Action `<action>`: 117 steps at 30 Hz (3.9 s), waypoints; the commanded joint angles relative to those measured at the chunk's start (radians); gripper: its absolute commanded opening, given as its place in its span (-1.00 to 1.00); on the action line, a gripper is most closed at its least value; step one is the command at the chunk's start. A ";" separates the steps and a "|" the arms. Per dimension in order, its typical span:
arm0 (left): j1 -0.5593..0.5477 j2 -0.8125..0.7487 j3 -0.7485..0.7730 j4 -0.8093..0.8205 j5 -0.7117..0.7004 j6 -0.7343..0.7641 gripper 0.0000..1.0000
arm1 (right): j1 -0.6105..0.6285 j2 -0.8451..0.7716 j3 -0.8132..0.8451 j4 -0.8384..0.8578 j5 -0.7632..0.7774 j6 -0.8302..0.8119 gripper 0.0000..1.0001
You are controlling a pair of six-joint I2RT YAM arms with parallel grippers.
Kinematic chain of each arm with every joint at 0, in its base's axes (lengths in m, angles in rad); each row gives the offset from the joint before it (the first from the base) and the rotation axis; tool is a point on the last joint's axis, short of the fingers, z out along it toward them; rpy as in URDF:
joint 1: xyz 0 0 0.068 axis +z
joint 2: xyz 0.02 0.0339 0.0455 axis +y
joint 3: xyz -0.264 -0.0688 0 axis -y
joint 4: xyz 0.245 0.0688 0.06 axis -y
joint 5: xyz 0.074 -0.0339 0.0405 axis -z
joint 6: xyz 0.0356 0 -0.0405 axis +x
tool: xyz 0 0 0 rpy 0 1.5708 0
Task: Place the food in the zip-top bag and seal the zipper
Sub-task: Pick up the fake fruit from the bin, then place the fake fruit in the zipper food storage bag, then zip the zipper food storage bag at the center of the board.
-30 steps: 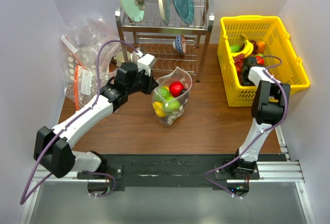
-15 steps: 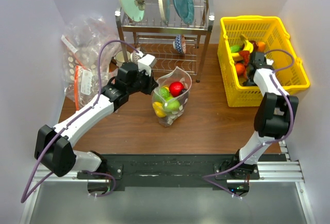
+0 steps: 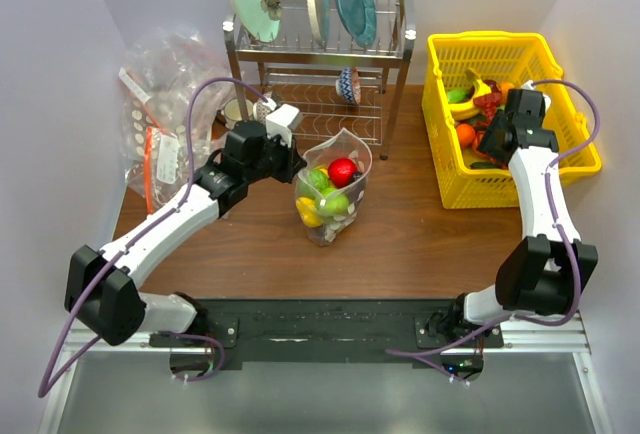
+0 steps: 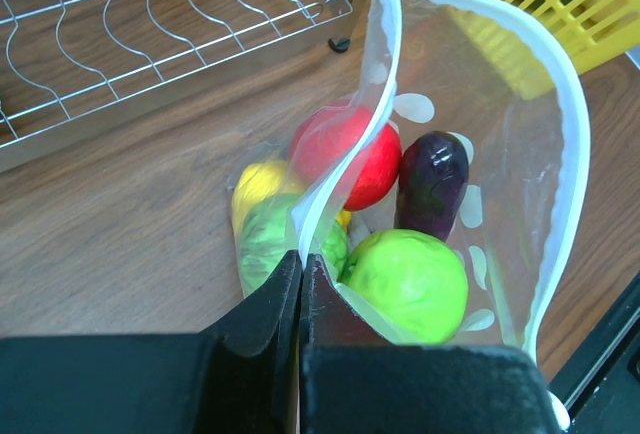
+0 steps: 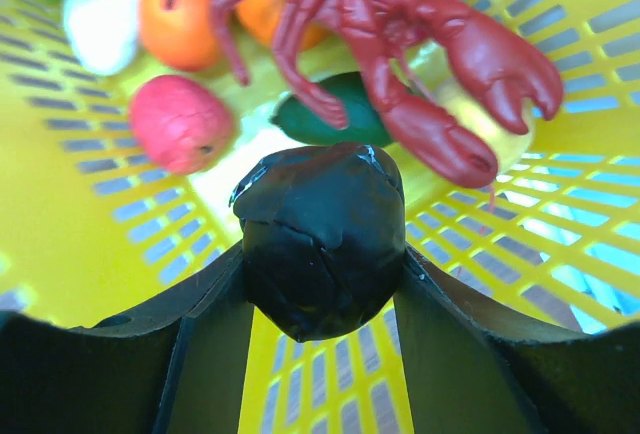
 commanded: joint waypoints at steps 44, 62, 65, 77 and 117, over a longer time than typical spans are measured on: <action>0.008 -0.095 -0.003 0.015 0.009 0.026 -1.00 | 0.680 0.053 0.279 -0.140 -0.673 -0.222 0.92; 0.008 -0.103 -0.004 0.013 0.007 0.026 -1.00 | 0.683 0.003 0.374 -0.325 -0.251 -0.156 0.34; 0.008 -0.106 -0.004 0.013 0.007 0.027 -1.00 | 0.683 0.013 0.367 -0.333 -0.249 -0.160 0.26; 0.008 -0.111 -0.004 0.013 0.003 0.029 -1.00 | 0.683 0.119 0.327 -0.276 -0.338 -0.149 -0.02; -0.464 -0.439 -0.575 0.550 -0.353 0.070 0.52 | 0.681 0.084 0.238 -0.169 -0.429 -0.024 -1.00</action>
